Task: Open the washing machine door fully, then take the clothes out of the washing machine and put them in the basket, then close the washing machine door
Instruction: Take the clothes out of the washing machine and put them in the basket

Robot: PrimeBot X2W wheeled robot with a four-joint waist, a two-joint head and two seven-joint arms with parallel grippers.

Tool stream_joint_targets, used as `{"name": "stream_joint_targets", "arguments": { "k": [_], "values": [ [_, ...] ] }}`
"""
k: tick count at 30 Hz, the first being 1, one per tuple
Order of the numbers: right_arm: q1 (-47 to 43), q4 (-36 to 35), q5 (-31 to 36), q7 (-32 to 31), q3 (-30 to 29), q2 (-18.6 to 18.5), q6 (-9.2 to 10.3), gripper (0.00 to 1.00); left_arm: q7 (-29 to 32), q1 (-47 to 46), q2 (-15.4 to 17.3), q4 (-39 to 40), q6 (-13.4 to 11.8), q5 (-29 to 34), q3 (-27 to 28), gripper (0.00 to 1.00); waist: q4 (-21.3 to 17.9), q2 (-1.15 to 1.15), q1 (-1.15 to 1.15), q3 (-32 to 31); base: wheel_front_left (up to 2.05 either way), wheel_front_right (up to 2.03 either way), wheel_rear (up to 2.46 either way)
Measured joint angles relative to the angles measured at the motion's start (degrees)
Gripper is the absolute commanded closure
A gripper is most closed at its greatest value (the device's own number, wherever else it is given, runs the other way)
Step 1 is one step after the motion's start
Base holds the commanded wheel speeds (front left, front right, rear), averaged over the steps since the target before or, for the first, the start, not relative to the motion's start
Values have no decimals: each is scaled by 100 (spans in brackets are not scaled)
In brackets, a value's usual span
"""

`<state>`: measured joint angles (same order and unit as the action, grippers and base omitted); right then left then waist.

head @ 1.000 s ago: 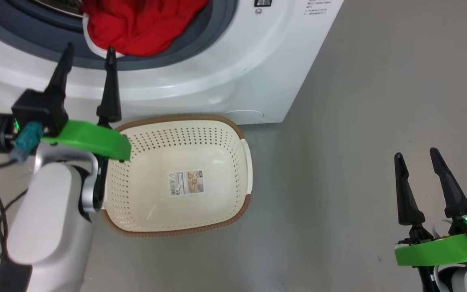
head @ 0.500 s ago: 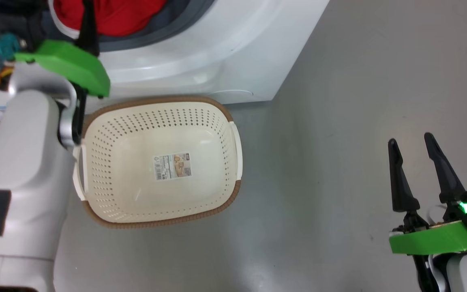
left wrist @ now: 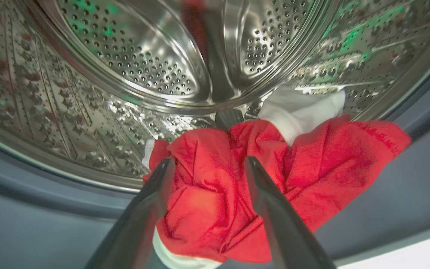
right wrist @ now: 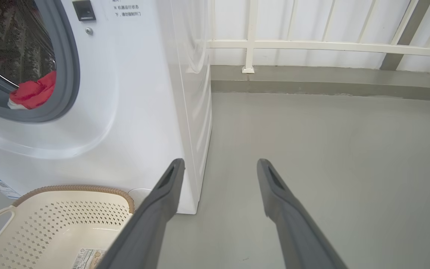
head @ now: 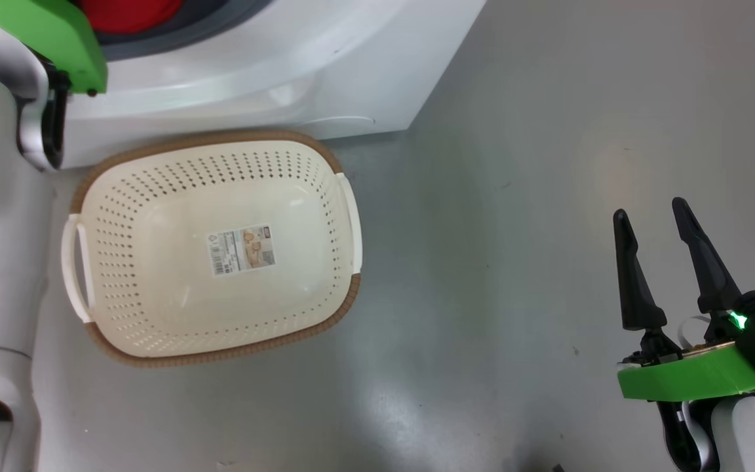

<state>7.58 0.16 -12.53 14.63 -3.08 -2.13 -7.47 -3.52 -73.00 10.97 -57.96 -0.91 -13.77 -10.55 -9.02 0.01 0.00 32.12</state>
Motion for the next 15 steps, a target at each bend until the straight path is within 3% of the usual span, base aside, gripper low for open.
{"name": "stream_joint_targets", "arguments": {
  "k": [15],
  "values": [
    [197, 159, -269, 0, 188, 2, 0, 0, 296, -605, 307, -1092, -48, -27, -87, 0, -369, 0, 0, 311, 0, 0, 0]
  ]
}}
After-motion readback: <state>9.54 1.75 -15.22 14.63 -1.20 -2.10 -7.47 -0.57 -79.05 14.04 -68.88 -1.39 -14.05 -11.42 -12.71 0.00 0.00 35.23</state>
